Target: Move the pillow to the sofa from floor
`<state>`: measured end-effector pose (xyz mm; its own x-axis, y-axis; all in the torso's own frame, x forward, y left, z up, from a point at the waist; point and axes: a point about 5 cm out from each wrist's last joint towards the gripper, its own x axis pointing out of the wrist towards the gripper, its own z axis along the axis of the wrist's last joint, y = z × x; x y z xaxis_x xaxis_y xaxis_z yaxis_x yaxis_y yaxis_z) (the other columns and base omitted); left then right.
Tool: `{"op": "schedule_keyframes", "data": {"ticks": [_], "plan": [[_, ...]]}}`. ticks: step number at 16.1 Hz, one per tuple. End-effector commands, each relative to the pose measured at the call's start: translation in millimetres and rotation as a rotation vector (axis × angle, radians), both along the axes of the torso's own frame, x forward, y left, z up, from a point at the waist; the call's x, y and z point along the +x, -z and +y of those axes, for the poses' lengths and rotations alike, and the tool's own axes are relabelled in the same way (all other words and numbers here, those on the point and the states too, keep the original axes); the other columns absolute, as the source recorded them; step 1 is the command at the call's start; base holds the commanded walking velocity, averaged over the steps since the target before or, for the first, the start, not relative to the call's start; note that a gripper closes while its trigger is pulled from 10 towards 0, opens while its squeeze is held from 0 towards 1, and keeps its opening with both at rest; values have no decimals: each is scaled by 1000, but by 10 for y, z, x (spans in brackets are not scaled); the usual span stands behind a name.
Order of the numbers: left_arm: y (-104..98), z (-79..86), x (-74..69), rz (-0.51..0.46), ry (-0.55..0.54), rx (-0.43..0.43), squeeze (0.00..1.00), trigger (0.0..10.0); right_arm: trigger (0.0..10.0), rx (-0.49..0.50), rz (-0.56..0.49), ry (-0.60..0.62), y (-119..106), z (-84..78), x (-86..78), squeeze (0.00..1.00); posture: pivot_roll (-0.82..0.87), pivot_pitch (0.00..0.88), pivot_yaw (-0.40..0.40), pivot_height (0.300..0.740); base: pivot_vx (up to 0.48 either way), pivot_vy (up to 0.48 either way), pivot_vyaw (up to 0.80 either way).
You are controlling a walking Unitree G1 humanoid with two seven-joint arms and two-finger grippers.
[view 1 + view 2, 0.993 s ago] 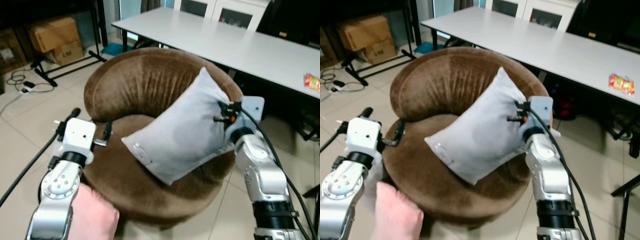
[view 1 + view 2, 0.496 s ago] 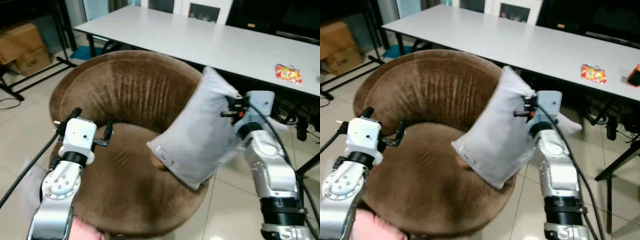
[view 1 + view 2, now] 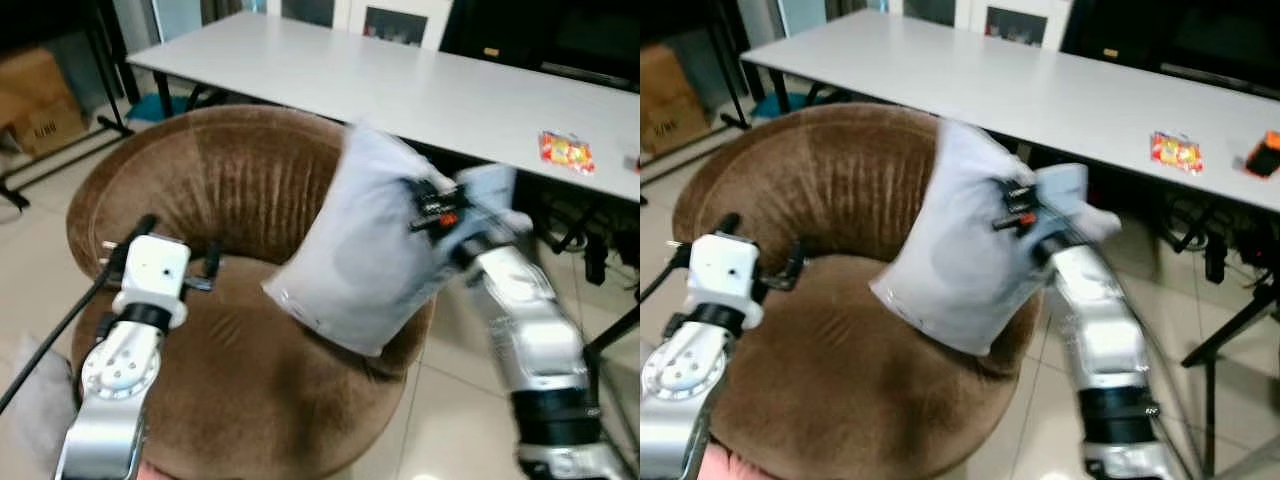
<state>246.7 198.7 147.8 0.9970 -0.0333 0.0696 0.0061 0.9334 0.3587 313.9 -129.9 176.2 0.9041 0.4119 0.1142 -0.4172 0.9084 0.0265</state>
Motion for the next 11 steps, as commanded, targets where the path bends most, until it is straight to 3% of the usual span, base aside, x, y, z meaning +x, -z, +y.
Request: {"op": "schedule_keyframes", "data": {"ticks": [1, 8, 11], "plan": [[6, 6, -24, 4, -8, 10, 0, 10000, 10000, 5, -68, -1, -144, -30, -11, 0, -13, 0, -89, 740, 0, 0, 0], [-6, -11, -55, -5, -7, 20, 0, 10000, 10000, 2, -55, -23, -102, 45, -61, 0, -15, 0, -87, 740, 0, 0, 0], [-10, -7, -69, -10, -8, 27, 0, 10000, 10000, 2, -52, -23, -97, 51, -71, 0, -17, 0, -84, 740, 0, 0, 800]]}}
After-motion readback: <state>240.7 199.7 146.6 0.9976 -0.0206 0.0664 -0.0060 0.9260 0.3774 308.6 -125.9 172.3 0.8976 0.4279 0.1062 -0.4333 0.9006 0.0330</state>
